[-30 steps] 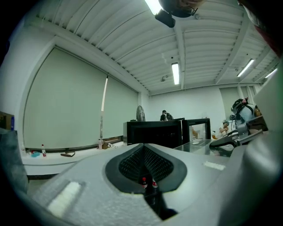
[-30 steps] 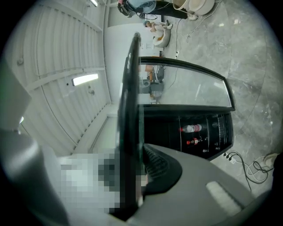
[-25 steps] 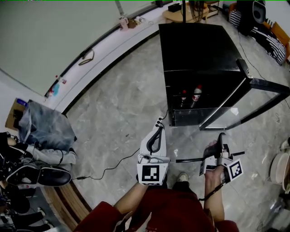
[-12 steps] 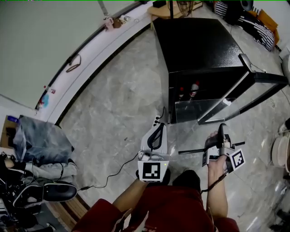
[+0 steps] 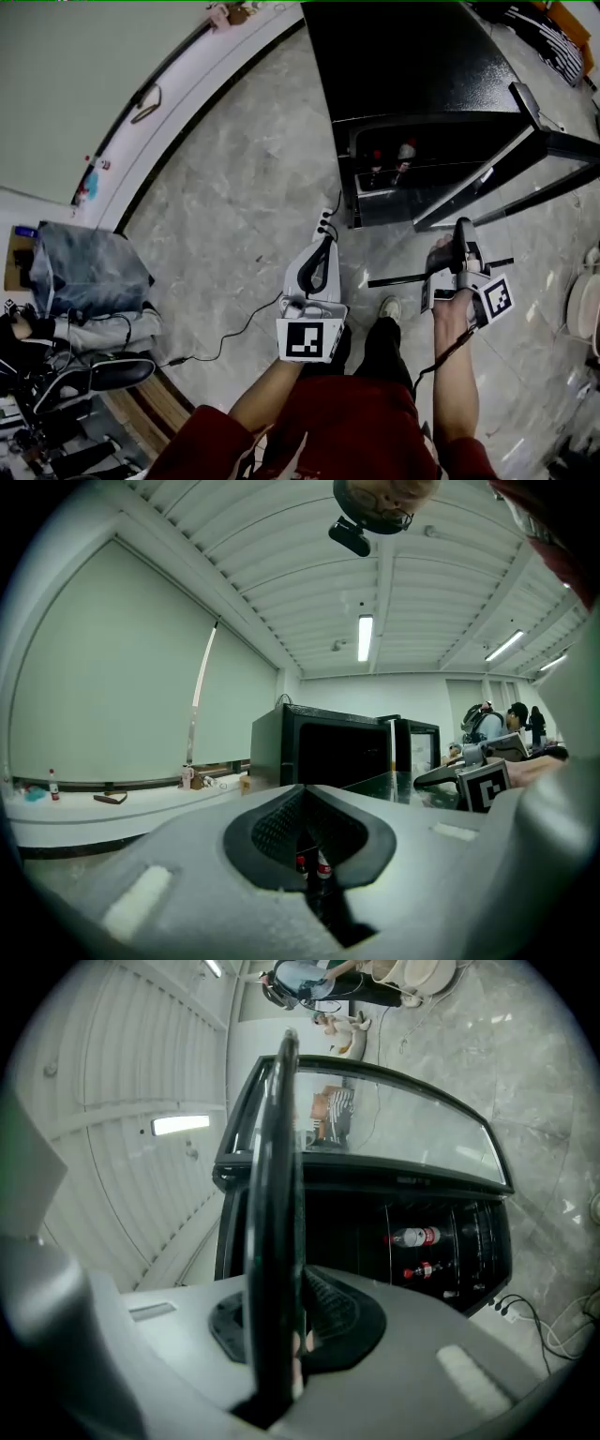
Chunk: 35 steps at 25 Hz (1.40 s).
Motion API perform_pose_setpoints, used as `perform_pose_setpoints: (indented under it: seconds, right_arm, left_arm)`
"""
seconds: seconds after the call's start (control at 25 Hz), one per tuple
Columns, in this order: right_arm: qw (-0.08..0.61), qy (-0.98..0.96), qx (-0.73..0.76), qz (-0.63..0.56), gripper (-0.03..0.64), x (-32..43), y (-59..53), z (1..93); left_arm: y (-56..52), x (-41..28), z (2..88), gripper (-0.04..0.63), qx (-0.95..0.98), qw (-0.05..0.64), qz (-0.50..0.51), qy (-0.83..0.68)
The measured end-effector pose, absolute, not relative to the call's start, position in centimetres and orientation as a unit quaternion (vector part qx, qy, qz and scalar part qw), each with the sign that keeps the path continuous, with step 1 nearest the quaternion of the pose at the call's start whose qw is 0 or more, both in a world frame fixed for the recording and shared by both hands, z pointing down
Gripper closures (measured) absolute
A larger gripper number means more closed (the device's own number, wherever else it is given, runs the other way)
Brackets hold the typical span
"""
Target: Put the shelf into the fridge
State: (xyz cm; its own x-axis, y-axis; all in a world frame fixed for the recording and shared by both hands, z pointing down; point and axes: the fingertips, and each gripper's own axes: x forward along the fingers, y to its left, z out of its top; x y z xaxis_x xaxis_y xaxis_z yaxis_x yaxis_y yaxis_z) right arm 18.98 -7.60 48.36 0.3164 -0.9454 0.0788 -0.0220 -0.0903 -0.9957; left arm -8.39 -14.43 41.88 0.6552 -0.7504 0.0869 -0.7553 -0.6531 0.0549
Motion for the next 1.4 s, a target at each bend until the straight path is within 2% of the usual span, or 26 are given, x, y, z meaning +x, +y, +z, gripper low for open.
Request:
perform_pose_setpoints:
  seconds: [0.48,1.4]
  right_arm:
    - [0.559,0.42,-0.561,-0.443,0.606,21.5,-12.6,48.8]
    - [0.56,0.425,-0.551,-0.45,0.605,23.3,-21.0,49.9]
  left_arm:
    - [-13.6,-4.3,44.1,0.595,0.891,0.043,0.049,-0.449]
    - [-12.3,-1.4,42.7,0.595,0.848,0.029,0.049,-0.526]
